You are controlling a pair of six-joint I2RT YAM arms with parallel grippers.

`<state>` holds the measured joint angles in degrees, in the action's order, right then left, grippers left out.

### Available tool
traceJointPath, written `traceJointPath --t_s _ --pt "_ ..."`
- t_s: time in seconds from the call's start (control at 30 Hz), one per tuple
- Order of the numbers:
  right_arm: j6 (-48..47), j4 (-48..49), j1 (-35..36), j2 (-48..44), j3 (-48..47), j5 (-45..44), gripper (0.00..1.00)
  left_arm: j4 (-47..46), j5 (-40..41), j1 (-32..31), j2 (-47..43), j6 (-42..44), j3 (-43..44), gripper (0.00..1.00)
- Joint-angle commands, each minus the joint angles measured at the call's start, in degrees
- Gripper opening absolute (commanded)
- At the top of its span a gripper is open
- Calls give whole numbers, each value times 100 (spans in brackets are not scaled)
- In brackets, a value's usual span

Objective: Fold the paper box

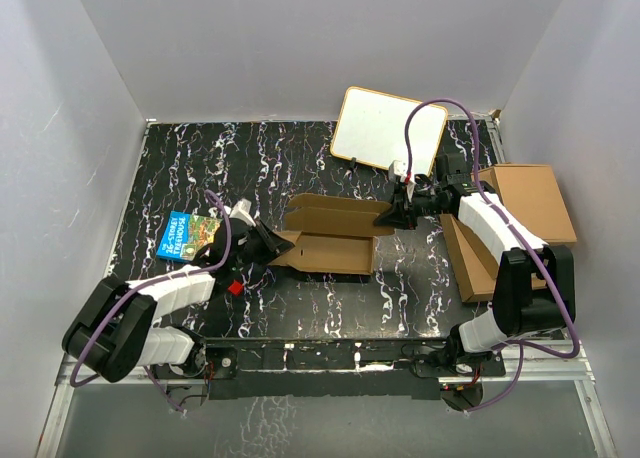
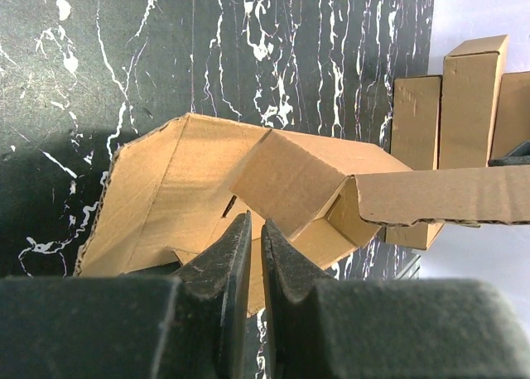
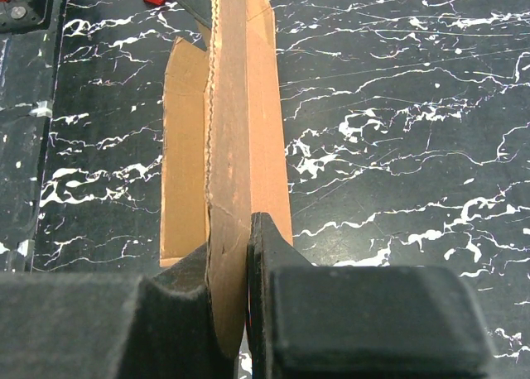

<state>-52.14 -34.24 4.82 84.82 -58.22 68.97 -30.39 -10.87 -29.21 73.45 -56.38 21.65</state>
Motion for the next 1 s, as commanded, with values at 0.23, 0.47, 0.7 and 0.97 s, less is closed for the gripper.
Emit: traceJointPath --t_s 0.23,0.47,0.7,0.97 --pt "-217 105 76 -128 96 513 8 -853 6 -56 339 -136 197 10" --pt "-226 91 104 -116 135 545 8 -1257 71 -195 709 -366 366 10" --pt "-187 99 116 -88 126 496 8 -1539 389 -534 943 -763 332 9" --pt "-251 55 117 -98 76 323 8 -602 615 -489 124 -162 95 11"
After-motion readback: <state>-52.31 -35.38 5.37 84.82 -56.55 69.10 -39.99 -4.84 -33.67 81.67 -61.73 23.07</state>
